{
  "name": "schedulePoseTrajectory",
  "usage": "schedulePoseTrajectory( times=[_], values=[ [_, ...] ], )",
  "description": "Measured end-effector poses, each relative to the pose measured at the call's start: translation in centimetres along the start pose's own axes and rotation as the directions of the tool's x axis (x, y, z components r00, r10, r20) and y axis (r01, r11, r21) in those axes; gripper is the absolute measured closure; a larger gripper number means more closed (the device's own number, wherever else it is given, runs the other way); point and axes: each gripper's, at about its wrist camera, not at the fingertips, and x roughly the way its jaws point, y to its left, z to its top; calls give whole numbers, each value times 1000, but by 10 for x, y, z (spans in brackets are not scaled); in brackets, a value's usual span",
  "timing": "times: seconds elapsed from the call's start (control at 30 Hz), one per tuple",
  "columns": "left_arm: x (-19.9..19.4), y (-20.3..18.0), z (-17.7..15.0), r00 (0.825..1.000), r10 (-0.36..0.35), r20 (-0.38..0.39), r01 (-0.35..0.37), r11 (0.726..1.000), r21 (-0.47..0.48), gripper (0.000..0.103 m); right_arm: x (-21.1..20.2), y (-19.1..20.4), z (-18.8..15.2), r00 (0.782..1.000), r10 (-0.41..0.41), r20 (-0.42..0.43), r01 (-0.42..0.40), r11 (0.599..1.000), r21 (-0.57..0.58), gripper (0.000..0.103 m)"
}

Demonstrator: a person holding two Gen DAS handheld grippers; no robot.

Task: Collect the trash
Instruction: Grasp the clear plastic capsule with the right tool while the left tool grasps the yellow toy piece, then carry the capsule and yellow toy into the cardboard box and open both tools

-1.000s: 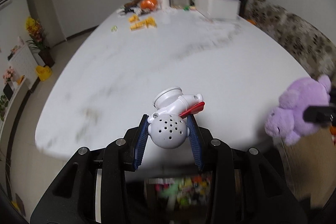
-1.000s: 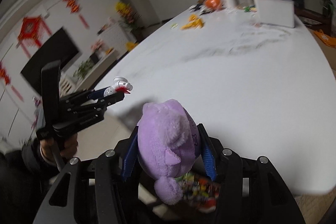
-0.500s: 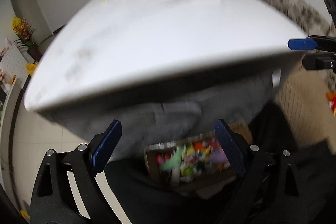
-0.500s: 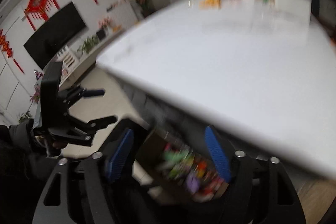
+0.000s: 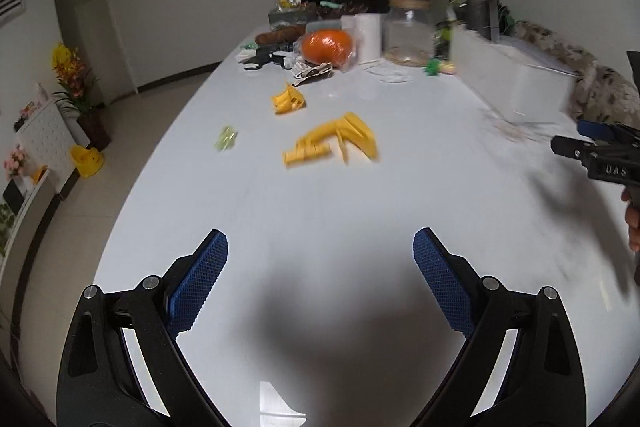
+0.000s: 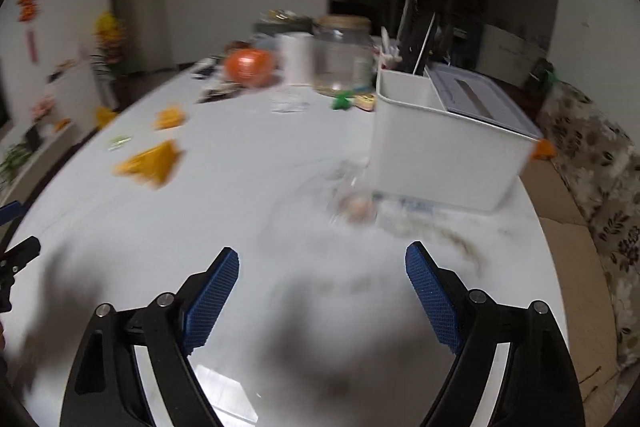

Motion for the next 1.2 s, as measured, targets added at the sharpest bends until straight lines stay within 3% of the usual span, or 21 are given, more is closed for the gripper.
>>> schedulePoseTrajectory(
  times=[0.07, 0.27, 0.4, 0.43, 0.47, 0.5, 0.53, 0.63, 0.77, 0.9, 1.03, 1.2],
  values=[
    [31, -5, 20, 1000, -18, -12, 18, 1000, 9, 11, 36, -2, 19, 998, -55, -28, 56, 998, 28, 19],
    [109, -20, 58, 999, -30, -46, 32, 999, 42, 11, 94, -4, 39, 989, -103, -102, 114, 988, 105, 25],
    [153, -31, 65, 987, -39, -157, 56, 993, 107, 11, 107, -9, 40, 987, -55, -152, 77, 987, 140, 60],
    [149, -32, 66, 988, -60, -143, 75, 992, 101, 31, 105, -6, 39, 986, -64, -157, 84, 989, 122, 61],
    [146, -32, 66, 984, -95, -151, 111, 988, 105, 67, 103, -4, 38, 985, -71, -155, 88, 991, 105, 62],
    [142, -34, 65, 971, -161, -176, 178, 980, 89, 76, 101, -2, 37, 986, -72, -150, 87, 992, 93, 62],
    [141, -35, 63, 970, -162, -183, 179, 981, 81, 77, 99, -1, 36, 986, -68, -150, 82, 992, 94, 62],
    [119, -44, 45, 982, -120, -143, 140, 980, 143, 77, 82, 1, 24, 990, -24, -141, 40, 993, 110, 62],
    [68, -31, 10, 970, -196, -142, 208, 975, 79, 77, 45, 10, -2, 993, 31, -114, -20, 995, 94, 62],
    [9, -11, -24, 971, -216, -108, 223, 973, 57, 77, -15, 17, -38, 989, 125, -75, -118, 988, 98, 62],
    [-68, -17, -69, 971, -232, -58, 235, 970, 61, 77, -95, 27, -82, 978, 210, -10, -209, 975, 72, 62],
    [-161, -28, -131, 961, -274, -21, 275, 959, 74, 77, -175, 47, -138, 958, 287, 8, -287, 958, 29, 62]
  ],
)
